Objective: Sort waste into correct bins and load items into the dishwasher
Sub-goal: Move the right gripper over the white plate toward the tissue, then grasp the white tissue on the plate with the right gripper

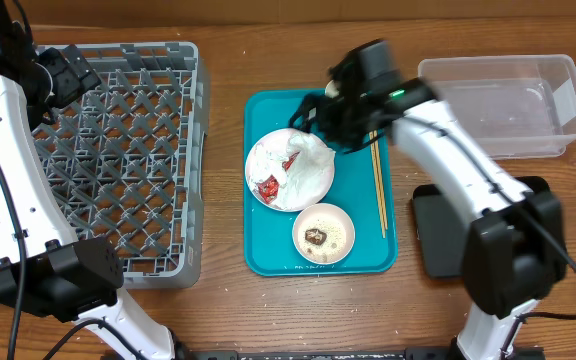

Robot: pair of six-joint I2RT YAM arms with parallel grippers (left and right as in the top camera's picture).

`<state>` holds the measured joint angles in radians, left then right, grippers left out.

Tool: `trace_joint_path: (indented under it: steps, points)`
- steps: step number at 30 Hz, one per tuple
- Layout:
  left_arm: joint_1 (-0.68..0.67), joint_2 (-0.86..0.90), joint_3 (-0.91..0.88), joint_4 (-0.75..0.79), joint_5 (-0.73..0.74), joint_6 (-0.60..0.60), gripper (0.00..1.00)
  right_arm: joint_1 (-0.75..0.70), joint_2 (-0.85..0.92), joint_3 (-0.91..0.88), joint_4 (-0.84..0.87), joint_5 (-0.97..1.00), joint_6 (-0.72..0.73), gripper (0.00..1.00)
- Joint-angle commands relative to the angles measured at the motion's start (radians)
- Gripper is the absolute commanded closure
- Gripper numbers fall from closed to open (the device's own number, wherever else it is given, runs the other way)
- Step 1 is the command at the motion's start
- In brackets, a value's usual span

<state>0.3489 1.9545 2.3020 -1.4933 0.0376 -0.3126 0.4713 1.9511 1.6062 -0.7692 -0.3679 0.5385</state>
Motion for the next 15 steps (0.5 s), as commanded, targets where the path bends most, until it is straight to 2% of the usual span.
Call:
trace_joint_path:
  steps: [1, 6, 15]
  points:
    - [-0.003, 0.002, 0.017, 0.002, 0.005, -0.009, 0.00, 0.114, 0.024, 0.021, 0.004, 0.424, 0.154, 0.23]
    - [-0.003, 0.002, 0.017, 0.002, 0.005, -0.010, 0.00, 0.192, 0.096, 0.021, 0.003, 0.577, 0.252, 0.25]
    - [-0.003, 0.002, 0.017, 0.002, 0.005, -0.009, 0.00, 0.187, 0.138, 0.021, -0.021, 0.601, 0.266, 0.37]
